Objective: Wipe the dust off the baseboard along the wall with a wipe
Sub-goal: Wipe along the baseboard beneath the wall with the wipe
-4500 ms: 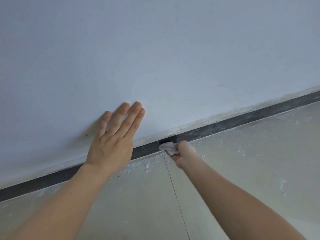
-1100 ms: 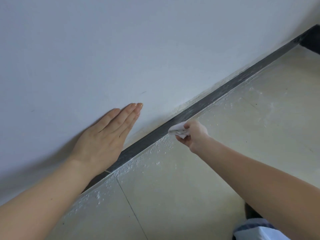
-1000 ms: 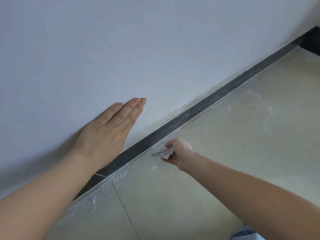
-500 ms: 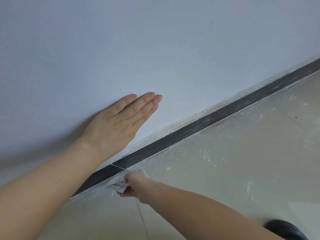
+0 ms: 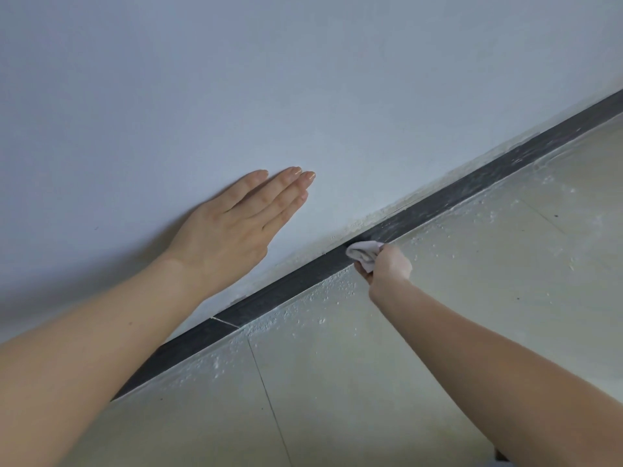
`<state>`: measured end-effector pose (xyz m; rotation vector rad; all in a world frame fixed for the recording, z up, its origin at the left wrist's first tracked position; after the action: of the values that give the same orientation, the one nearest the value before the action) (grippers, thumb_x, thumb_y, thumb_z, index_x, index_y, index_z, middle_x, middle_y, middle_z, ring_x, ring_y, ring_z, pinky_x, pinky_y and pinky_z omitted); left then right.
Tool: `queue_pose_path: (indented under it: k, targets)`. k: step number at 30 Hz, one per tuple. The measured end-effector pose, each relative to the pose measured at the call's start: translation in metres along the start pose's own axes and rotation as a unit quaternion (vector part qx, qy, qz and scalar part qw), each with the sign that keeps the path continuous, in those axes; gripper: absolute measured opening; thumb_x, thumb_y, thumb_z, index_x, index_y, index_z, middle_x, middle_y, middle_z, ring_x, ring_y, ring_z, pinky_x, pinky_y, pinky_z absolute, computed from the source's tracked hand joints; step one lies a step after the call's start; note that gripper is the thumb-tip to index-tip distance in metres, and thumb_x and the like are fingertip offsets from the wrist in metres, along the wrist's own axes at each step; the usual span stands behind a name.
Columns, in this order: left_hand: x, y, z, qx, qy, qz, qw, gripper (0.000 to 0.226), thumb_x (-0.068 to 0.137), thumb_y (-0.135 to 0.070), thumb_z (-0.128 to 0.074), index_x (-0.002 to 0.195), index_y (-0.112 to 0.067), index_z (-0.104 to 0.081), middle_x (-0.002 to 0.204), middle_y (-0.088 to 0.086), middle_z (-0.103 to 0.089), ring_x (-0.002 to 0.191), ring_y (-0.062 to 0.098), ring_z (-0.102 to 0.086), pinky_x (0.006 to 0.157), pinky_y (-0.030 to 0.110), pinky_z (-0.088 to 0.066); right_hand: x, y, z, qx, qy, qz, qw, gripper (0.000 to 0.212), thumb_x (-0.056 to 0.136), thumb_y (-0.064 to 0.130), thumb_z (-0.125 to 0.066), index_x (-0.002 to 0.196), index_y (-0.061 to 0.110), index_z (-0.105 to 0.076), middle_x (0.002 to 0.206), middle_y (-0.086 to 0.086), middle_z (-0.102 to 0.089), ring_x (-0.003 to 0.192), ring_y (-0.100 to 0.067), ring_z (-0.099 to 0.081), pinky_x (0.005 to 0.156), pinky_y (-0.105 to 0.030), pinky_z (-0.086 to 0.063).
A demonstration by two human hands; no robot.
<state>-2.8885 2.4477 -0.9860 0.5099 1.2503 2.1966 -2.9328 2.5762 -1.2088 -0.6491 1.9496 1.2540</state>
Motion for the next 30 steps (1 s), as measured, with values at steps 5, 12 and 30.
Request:
queue_pose_path:
  k: [5,12,30]
  targets:
    - [0.012,-0.002,0.002,-0.012,0.001,0.003,1.0,0.063,0.091,-0.018,-0.026,0.152,-0.005,-0.015,0.16,0.007,-0.009,0.146,0.022,-0.009,0.118,0.039,0.0,-0.036,-0.041,-0.02,-0.084,0.041,-0.096,0.991,0.02,0.09,-0.004,-0.047,0.072,0.004,-0.05,0.083,-0.012,-0.052,0.072,-0.02,-0.051,0.088,-0.033,-0.051]
    - [0.031,-0.01,0.003,-0.024,0.003,-0.008,1.0,0.062,0.092,-0.017,-0.023,0.152,-0.004,-0.014,0.16,0.008,-0.007,0.146,0.022,-0.008,0.119,0.039,-0.001,-0.011,-0.053,-0.029,0.005,0.005,-0.159,0.987,0.016,0.094,0.002,-0.039,0.099,0.005,-0.054,0.096,-0.015,-0.06,0.071,-0.024,-0.059,0.063,-0.032,-0.056]
    - [0.095,-0.039,-0.001,-0.006,0.014,-0.029,0.999,0.061,0.094,-0.017,-0.02,0.152,0.0,-0.007,0.16,0.014,0.004,0.147,0.029,0.0,0.119,0.041,0.004,0.003,-0.047,0.012,-0.16,0.105,-0.105,0.976,0.014,0.086,0.005,-0.051,0.098,0.001,-0.057,0.077,-0.015,-0.058,0.076,-0.029,-0.062,0.082,-0.045,-0.056]
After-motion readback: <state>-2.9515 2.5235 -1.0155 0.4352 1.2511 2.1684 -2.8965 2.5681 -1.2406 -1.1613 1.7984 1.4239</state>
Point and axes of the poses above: each hand's wrist, its own x-axis towards the middle knuckle, its own z-axis out of the back of the hand, y = z × x, the point moved 9 cm from there along x, towards the middle knuckle
